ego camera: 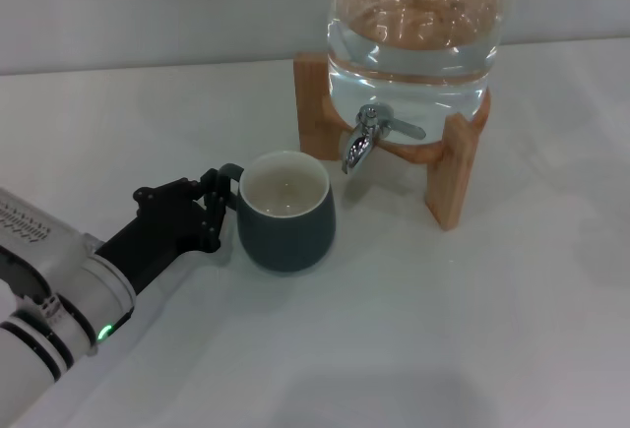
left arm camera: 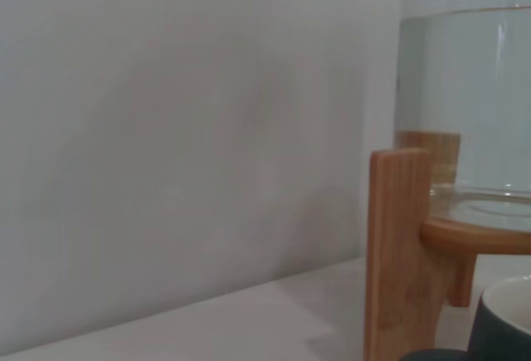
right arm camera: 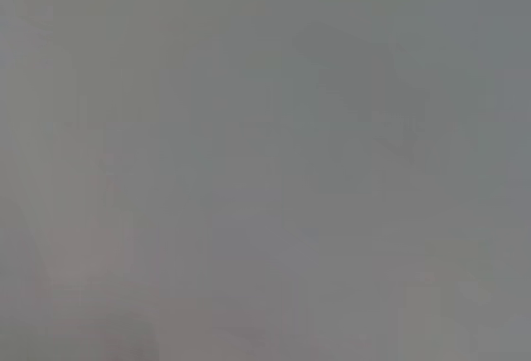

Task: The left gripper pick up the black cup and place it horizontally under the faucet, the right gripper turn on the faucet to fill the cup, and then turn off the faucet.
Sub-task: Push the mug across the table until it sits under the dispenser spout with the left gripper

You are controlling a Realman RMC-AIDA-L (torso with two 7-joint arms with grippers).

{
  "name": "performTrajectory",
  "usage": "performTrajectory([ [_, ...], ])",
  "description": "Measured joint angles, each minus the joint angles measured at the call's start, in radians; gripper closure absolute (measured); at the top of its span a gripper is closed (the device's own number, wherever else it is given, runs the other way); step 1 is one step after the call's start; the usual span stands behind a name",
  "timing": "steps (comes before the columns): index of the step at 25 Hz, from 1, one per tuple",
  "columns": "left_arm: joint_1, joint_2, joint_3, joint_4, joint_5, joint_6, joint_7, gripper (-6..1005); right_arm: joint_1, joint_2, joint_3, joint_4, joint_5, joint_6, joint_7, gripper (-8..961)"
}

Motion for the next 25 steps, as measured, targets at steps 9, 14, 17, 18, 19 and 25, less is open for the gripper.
performTrajectory([
  [9, -0.015, -0.002, 0.005, -0.019, 0.014, 0.014, 0.0, 897, 0.001, 0.0, 0.0, 0.001, 0.0, -0.001, -0.001, 112],
  [14, -0.028, -0.002, 0.002, -0.018, 0.014, 0.029, 0.0, 897, 0.002, 0.002, 0.0, 0.002, 0.0, -0.001, -0.002, 112],
  [17, -0.039, -0.002, 0.001, -0.018, 0.014, 0.044, 0.0, 897, 0.003, 0.006, 0.0, 0.002, 0.0, -0.002, -0.003, 112],
  [18, -0.044, -0.002, 0.001, -0.019, 0.014, 0.055, 0.0, 897, 0.003, 0.006, -0.001, 0.002, 0.0, -0.002, -0.004, 112],
  [19, -0.048, -0.002, 0.001, -0.019, 0.014, 0.064, -0.002, 897, 0.003, 0.006, -0.001, 0.002, 0.0, -0.002, -0.004, 112],
  [25, -0.064, -0.002, 0.001, -0.019, 0.012, 0.093, -0.007, 897, 0.003, 0.008, -0.002, 0.004, -0.001, -0.002, -0.008, 112],
])
